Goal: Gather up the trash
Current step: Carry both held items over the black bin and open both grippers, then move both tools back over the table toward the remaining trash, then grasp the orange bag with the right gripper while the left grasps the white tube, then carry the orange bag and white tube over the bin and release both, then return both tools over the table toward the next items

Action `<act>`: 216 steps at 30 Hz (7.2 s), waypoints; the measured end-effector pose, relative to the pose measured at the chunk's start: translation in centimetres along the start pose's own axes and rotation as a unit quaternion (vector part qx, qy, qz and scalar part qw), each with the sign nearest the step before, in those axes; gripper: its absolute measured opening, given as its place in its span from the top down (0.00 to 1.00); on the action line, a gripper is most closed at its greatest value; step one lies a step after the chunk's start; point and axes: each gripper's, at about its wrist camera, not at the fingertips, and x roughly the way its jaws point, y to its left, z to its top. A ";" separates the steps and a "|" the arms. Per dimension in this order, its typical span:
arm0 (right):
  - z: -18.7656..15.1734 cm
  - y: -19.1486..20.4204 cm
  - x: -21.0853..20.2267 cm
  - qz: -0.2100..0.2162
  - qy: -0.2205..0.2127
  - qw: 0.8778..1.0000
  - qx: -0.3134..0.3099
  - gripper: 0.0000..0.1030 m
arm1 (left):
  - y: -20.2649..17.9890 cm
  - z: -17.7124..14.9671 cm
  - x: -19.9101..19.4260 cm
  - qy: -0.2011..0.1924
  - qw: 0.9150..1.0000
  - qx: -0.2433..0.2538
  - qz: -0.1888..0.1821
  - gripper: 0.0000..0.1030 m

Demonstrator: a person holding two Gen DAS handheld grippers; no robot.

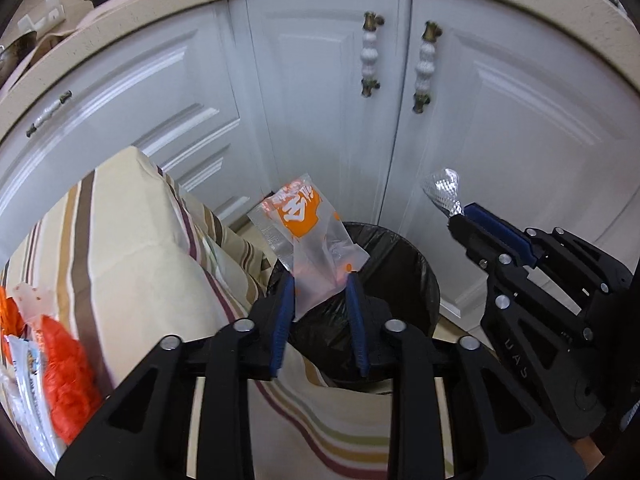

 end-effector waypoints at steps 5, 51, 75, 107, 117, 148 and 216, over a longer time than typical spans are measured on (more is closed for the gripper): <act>-0.2 -0.8 1.4 -0.001 0.011 1.000 0.018 0.67 | 0.6 0.1 1.2 0.006 1.000 -0.006 0.007 0.52; -4.5 24.7 -9.3 0.186 0.030 0.973 -0.132 0.56 | 22.6 -23.3 -19.8 -0.026 0.955 -0.237 0.176 0.45; -4.2 22.6 -11.1 0.146 -0.004 0.980 -0.138 0.60 | 18.4 -21.7 -16.7 -0.013 0.967 -0.206 0.149 0.45; -3.5 17.8 -11.4 0.098 -0.030 0.990 -0.093 0.60 | 18.0 -22.0 -18.2 -0.041 0.963 -0.213 0.160 0.85; -2.1 14.4 -11.4 0.057 -0.044 0.995 -0.071 0.60 | 15.9 -18.4 -19.3 -0.086 0.971 -0.178 0.135 0.85; 0.7 -1.0 -2.5 -0.052 -0.033 0.998 0.018 0.60 | -0.9 0.2 -1.2 -0.058 0.994 -0.064 0.063 0.84; -5.2 20.5 -6.7 0.099 0.045 0.988 -0.107 0.85 | 21.3 -22.2 -18.3 -0.066 0.942 -0.252 0.211 0.43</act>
